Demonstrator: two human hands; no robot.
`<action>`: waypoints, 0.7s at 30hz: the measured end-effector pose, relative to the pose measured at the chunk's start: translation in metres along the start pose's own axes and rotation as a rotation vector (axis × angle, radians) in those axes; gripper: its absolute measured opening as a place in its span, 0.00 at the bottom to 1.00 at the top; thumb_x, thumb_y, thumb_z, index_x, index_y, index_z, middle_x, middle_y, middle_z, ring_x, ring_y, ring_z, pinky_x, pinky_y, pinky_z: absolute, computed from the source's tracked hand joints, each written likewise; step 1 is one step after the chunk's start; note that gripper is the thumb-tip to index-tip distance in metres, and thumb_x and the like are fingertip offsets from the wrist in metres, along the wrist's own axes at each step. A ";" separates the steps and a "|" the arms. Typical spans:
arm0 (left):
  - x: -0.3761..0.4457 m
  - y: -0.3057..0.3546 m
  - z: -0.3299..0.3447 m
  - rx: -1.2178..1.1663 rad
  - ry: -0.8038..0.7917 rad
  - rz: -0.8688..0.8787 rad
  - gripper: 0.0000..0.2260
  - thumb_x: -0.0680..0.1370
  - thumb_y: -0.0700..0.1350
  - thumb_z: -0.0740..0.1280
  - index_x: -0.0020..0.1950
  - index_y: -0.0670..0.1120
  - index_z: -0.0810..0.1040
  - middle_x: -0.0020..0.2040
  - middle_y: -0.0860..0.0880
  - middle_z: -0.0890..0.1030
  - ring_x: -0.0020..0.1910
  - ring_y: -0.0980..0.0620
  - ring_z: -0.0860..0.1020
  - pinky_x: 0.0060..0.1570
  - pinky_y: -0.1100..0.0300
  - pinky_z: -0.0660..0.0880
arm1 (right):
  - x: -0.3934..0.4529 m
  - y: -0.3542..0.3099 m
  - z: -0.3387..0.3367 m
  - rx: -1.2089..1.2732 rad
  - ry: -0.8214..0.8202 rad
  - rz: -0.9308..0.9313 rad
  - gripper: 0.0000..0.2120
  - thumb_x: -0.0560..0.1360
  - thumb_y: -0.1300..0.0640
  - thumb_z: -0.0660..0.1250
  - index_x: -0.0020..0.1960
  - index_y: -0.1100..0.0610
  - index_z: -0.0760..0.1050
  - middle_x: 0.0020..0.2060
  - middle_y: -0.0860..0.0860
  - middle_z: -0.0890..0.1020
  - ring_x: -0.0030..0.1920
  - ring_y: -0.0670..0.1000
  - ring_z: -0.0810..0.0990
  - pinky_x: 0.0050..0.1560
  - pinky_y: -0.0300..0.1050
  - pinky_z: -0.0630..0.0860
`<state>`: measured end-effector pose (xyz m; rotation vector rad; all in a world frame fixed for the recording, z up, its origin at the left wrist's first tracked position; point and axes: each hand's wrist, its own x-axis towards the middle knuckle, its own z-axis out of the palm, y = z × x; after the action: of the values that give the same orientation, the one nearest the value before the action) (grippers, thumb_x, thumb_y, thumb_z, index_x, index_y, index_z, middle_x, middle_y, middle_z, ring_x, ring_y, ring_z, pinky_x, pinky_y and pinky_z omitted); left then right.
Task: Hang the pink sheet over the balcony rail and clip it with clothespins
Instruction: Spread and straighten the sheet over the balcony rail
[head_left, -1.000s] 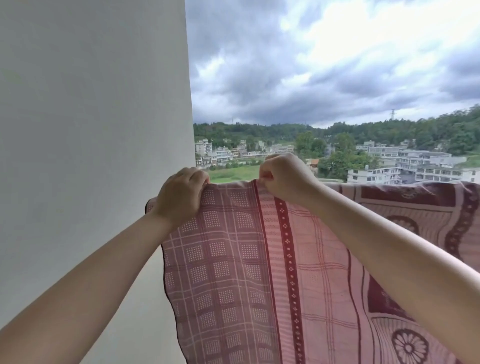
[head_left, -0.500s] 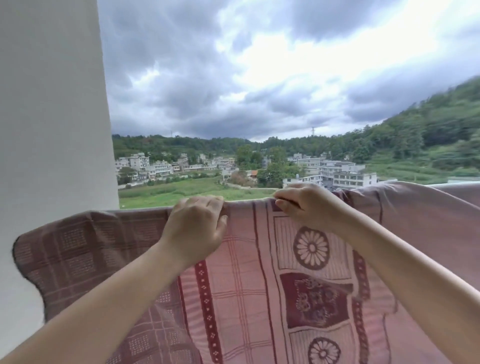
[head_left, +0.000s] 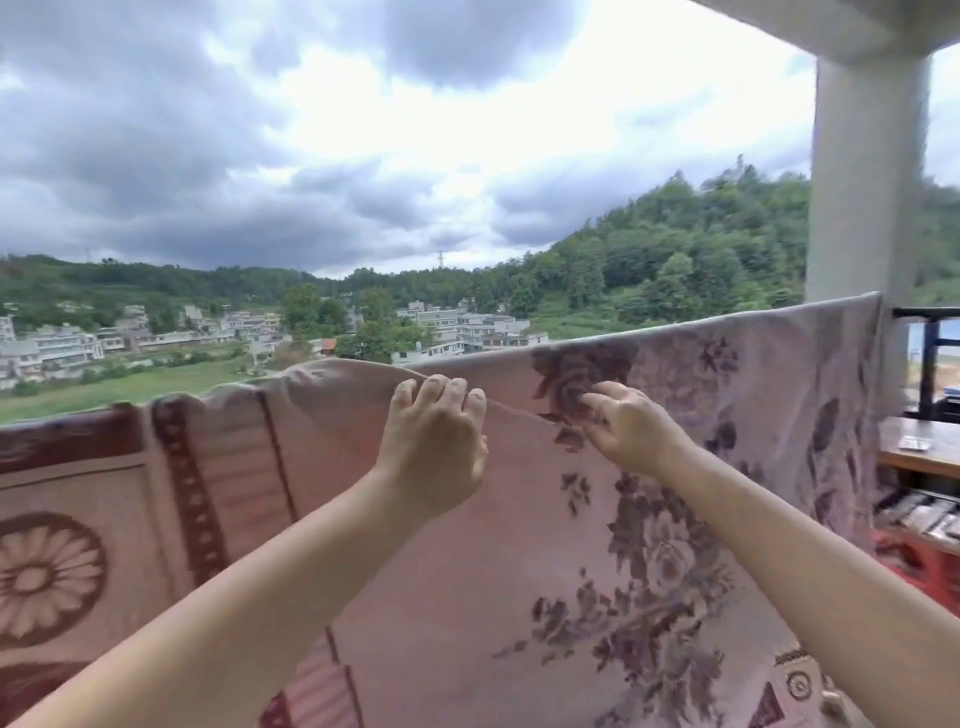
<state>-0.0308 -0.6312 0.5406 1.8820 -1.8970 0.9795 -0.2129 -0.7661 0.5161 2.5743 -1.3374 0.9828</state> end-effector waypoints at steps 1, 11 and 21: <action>0.018 0.026 0.012 -0.024 -0.034 0.007 0.21 0.75 0.48 0.62 0.66 0.42 0.68 0.67 0.42 0.71 0.67 0.44 0.67 0.68 0.47 0.60 | -0.001 0.031 -0.001 -0.055 -0.032 0.046 0.20 0.75 0.54 0.59 0.65 0.57 0.68 0.67 0.56 0.69 0.66 0.58 0.67 0.66 0.52 0.67; 0.174 0.249 0.127 -0.119 -0.240 0.103 0.23 0.78 0.50 0.55 0.72 0.47 0.57 0.72 0.45 0.63 0.71 0.45 0.60 0.68 0.49 0.59 | 0.012 0.264 -0.024 -0.181 0.009 0.203 0.22 0.75 0.52 0.57 0.68 0.56 0.64 0.69 0.57 0.66 0.70 0.57 0.62 0.69 0.53 0.60; 0.354 0.443 0.248 -0.244 -0.367 0.211 0.21 0.78 0.51 0.56 0.69 0.45 0.63 0.66 0.42 0.70 0.65 0.42 0.67 0.59 0.50 0.68 | 0.068 0.532 -0.027 -0.268 -0.094 0.449 0.18 0.74 0.54 0.57 0.61 0.59 0.70 0.61 0.57 0.73 0.61 0.59 0.71 0.60 0.54 0.71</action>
<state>-0.4305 -1.0990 0.4735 1.8385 -2.3400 0.4437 -0.6011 -1.1328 0.4627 2.1922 -1.9757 0.6704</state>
